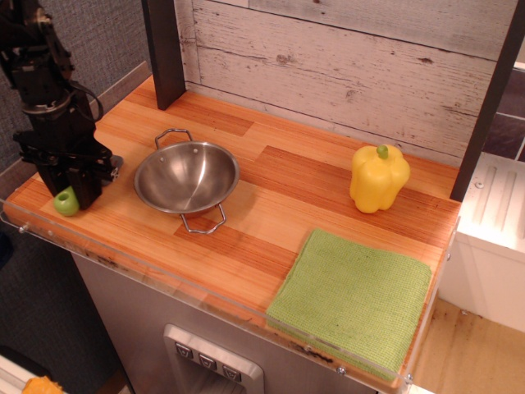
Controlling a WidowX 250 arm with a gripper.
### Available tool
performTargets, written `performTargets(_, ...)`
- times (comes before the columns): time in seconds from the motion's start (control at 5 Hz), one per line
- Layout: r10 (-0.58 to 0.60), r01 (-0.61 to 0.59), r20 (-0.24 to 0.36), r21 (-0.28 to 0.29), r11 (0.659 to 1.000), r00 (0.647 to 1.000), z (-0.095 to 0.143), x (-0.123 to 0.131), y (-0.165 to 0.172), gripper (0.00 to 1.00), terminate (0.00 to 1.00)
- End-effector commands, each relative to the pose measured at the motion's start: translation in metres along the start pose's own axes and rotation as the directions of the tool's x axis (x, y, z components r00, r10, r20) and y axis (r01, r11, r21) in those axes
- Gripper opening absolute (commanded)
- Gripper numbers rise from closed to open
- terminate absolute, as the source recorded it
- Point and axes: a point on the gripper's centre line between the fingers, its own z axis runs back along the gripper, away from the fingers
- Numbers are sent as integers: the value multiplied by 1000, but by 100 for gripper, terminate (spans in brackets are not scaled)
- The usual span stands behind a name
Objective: Place the spatula in between silver vessel and capsicum.
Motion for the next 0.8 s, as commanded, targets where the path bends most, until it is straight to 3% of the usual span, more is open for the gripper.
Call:
performTargets(0.0, 102, -120, 214, 74, 990, 972, 117, -2, -6, 0, 0)
performTargets(0.2, -14, 8, 265, 24, 1000, 964, 138, 26, -55, 0, 0)
performTargets(0.6, -77, 78, 274, 7, 997, 959, 109, 59, -155, 0, 0)
